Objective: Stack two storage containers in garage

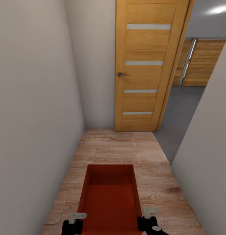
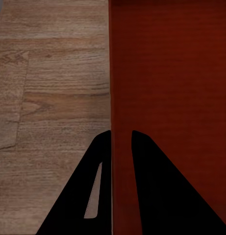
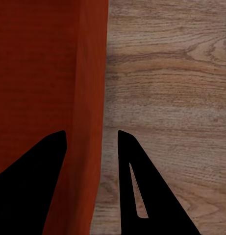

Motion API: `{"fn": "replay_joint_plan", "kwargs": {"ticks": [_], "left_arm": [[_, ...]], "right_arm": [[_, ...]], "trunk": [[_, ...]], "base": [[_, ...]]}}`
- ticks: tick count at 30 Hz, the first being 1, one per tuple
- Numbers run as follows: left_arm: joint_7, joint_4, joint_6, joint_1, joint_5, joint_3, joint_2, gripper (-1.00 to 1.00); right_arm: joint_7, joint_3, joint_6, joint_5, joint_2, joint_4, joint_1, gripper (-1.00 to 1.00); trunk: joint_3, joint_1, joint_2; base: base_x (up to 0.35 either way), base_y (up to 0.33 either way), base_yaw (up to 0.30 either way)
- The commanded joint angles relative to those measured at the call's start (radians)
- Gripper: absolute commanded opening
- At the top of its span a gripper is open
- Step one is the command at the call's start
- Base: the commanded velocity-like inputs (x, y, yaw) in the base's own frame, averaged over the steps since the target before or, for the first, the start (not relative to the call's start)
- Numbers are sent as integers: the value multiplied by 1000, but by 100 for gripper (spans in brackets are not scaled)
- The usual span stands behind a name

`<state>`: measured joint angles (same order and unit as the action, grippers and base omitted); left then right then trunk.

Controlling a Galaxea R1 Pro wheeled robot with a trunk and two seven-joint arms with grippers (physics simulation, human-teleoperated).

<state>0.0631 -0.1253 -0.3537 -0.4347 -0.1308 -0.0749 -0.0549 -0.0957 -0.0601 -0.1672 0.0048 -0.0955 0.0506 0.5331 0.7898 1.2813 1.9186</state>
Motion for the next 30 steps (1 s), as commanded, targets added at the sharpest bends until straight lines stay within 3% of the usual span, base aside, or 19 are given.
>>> {"fn": "replay_joint_plan", "kwargs": {"ticks": [1,30], "left_arm": [[14,-1,-4,-1,-12,-31,0,-100],[14,-1,-4,-1,-12,-31,0,-100]], "right_arm": [[-9,1,-3,-3,0,-1,1,-100],[-9,1,-3,-3,-1,-1,1,-100]], "trunk": [[1,0,0],[1,0,0]], "base": [[345,0,0],[345,0,0]]}}
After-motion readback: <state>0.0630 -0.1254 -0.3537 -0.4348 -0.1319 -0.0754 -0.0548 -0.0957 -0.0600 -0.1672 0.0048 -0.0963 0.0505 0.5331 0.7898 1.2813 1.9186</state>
